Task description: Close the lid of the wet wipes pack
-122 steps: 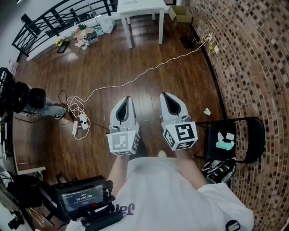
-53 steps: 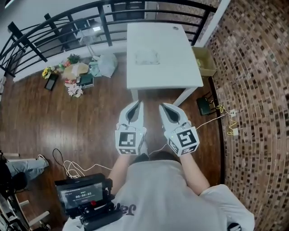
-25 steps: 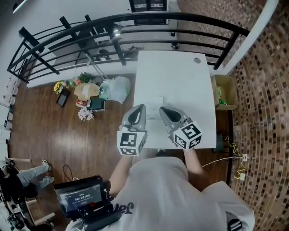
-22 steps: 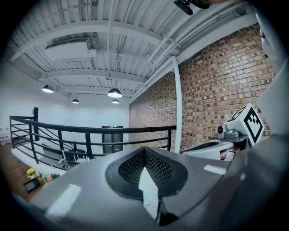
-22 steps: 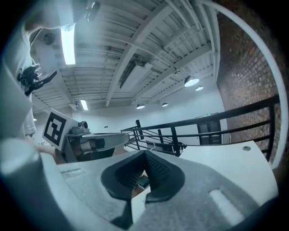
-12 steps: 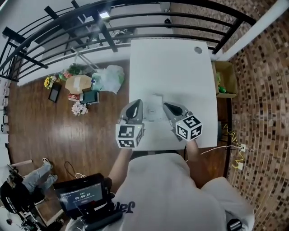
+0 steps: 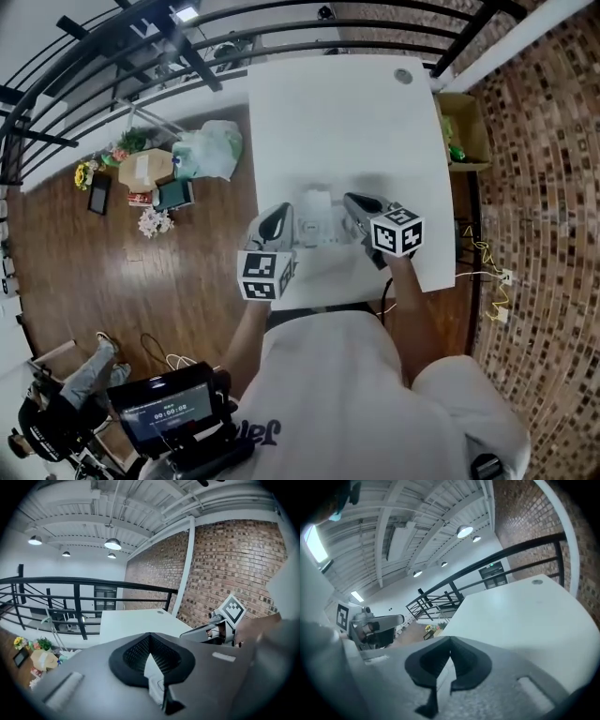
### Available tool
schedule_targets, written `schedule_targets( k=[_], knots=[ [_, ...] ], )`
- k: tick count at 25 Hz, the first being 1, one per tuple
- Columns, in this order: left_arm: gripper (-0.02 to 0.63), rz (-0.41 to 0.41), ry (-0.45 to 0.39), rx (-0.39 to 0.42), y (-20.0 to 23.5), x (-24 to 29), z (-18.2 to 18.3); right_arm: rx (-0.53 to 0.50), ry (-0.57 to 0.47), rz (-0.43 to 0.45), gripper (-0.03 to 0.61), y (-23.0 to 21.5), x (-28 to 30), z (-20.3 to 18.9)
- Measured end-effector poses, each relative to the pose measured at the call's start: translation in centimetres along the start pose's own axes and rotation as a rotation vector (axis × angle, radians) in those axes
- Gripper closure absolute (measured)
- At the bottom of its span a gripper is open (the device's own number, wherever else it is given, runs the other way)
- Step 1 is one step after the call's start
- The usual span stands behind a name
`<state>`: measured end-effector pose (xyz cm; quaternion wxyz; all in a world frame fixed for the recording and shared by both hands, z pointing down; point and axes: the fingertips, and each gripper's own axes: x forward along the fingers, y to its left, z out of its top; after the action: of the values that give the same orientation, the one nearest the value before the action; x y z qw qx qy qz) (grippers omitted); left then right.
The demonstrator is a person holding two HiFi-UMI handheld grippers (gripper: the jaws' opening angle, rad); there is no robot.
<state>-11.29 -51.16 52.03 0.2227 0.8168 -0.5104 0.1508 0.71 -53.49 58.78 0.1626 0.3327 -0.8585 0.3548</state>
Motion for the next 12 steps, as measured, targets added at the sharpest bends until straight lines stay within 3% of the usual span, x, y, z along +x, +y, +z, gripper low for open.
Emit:
schedule_targets(
  k=[4,12],
  knots=[
    [0.598,0.017,0.074,-0.039,0.9,0.6,-2.3,0.111,0.064,0.09,0.586,-1.4,1.8,-1.8],
    [0.598,0.044,0.092,-0.055,1.7,0.9,-4.8,0.107,0.237,0.146,0.586,-3.7,5.7,-4.3]
  ],
)
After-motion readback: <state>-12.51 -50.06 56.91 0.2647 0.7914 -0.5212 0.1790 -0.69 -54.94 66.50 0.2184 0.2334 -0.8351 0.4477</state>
